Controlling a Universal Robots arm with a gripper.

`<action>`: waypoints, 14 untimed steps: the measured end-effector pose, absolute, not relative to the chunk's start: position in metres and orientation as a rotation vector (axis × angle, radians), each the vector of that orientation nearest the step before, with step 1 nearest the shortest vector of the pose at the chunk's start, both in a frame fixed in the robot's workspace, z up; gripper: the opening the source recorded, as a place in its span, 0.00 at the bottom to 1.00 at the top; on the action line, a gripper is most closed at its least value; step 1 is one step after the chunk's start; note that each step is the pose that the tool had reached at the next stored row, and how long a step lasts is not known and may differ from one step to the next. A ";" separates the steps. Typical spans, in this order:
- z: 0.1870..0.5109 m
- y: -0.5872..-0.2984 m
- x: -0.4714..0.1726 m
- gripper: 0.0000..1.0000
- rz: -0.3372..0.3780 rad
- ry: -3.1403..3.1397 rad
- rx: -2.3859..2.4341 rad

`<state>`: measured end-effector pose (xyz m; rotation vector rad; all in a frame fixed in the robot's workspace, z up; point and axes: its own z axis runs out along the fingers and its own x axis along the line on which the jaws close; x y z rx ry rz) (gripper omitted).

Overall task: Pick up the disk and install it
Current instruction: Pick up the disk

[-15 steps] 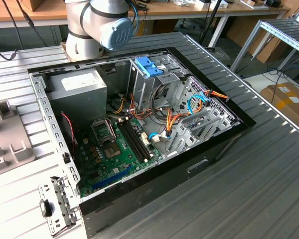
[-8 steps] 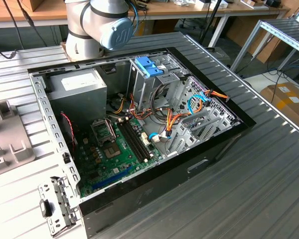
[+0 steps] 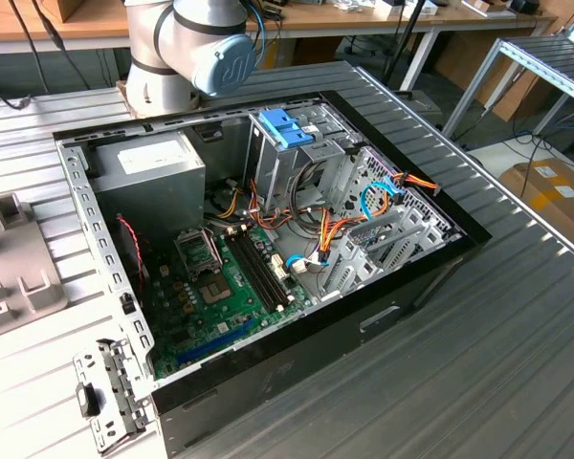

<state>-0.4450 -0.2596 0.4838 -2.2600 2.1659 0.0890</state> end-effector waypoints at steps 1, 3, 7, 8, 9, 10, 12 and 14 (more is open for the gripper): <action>0.485 -0.260 -0.445 0.37 0.089 2.166 -2.260; 0.486 -0.260 -0.445 0.37 0.089 2.166 -2.260; 0.490 -0.260 -0.445 0.37 0.089 2.166 -2.260; 0.491 -0.260 -0.445 0.37 0.089 2.166 -2.260; 0.492 -0.260 -0.445 0.37 0.089 2.166 -2.260; 0.493 -0.260 -0.445 0.37 0.089 2.166 -2.260; 0.495 -0.260 -0.445 0.37 0.089 2.166 -2.260; 0.496 -0.260 -0.445 0.37 0.089 2.166 -2.260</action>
